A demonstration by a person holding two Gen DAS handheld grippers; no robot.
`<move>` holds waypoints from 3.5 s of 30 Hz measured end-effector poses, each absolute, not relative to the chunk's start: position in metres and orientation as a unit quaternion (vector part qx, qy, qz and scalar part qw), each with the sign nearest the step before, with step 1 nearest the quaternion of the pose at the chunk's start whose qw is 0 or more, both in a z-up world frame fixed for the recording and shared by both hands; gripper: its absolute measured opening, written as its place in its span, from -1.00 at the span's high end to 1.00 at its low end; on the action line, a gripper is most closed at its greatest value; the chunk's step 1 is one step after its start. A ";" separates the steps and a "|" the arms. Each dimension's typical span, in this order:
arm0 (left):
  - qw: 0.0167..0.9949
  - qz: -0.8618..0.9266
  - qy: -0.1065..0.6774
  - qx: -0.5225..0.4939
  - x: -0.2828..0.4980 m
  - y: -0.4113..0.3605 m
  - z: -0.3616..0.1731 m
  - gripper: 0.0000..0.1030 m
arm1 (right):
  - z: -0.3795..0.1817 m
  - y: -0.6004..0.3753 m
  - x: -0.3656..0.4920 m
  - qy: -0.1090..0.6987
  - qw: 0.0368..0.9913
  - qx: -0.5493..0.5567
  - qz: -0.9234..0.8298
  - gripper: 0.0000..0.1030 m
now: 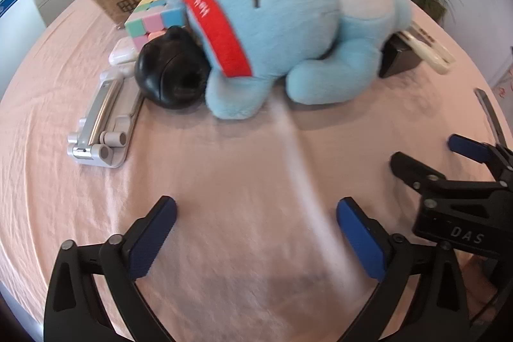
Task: Organize objects
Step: 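Move the left tool to the blue plush toy and close on it, then lift the blue plush toy with the left tool toward the cardboard box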
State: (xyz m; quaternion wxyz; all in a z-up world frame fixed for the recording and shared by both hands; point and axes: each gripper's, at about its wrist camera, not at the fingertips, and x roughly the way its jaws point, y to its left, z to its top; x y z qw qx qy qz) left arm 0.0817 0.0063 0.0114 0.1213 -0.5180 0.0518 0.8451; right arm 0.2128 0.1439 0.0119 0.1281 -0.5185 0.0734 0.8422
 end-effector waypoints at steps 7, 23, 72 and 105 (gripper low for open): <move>0.121 0.908 0.089 -0.392 0.114 0.004 0.075 -0.89 | 0.048 0.133 0.242 0.032 0.140 -0.458 0.877 -0.94; 0.120 0.890 0.039 -0.438 -0.015 -0.038 0.109 -0.92 | 0.076 0.124 0.207 0.158 0.003 -0.395 0.905 -0.89; 0.293 0.800 0.006 -0.523 -0.026 -0.019 0.087 -0.87 | 0.042 0.153 0.218 0.256 -0.069 -0.418 0.869 0.18; 0.349 0.782 0.080 -0.510 -0.018 0.060 0.082 -0.63 | 0.005 0.222 0.229 0.235 -0.031 -0.488 0.840 0.49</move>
